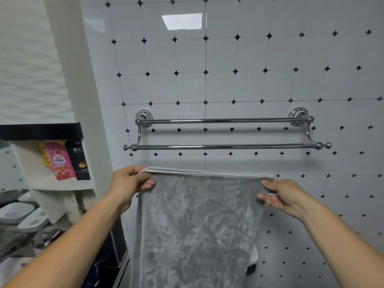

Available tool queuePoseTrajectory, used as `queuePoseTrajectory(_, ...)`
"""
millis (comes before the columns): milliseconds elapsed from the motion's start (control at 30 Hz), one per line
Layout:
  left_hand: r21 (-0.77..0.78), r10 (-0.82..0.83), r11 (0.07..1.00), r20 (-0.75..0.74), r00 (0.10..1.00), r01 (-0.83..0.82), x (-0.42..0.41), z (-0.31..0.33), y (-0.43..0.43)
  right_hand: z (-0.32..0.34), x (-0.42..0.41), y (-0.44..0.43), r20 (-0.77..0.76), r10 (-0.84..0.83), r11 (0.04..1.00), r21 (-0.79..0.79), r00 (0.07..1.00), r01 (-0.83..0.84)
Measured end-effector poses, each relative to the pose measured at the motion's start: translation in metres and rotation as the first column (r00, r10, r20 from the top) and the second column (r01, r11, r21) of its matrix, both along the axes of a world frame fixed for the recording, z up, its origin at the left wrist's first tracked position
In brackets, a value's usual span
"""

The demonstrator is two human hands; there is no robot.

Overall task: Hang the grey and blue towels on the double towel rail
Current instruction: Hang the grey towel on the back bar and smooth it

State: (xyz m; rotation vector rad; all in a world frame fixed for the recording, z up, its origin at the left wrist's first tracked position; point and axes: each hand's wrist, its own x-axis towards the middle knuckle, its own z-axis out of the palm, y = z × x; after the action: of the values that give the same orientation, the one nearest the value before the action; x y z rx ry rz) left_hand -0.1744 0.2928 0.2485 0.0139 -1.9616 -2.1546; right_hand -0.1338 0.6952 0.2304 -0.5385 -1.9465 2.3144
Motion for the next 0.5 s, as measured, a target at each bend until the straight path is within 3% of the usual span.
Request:
queuePoseTrajectory(167, 0.277, -0.031, 0.961, 0.094, 0.995, 0.003, -0.062, -0.013, 0.008, -0.010, -0.055, -0.013, -0.126, -0.225, 0.946, -0.267, 0.966, 0.185)
queuePoseTrajectory(300, 0.452, -0.133, 0.886, 0.038, 0.990, 0.102, -0.113, -0.003, 0.021, 0.002, -0.105, -0.011, -0.226, -0.389, 0.865, -0.424, 0.893, 0.269)
queuePoseTrajectory(367, 0.541, -0.186, 0.823, -0.031, 0.982, 0.173, -0.138, 0.010, 0.028, 0.015, -0.129, -0.009, -0.303, -0.444, 0.818, -0.522, 0.843, 0.243)
queuePoseTrajectory(500, 0.732, -0.266, 0.609, -0.177, 0.948, 0.307, -0.174, 0.034, 0.047, 0.045, -0.166, -0.012, -0.471, -0.444, 0.797, -0.597, 0.762, 0.096)
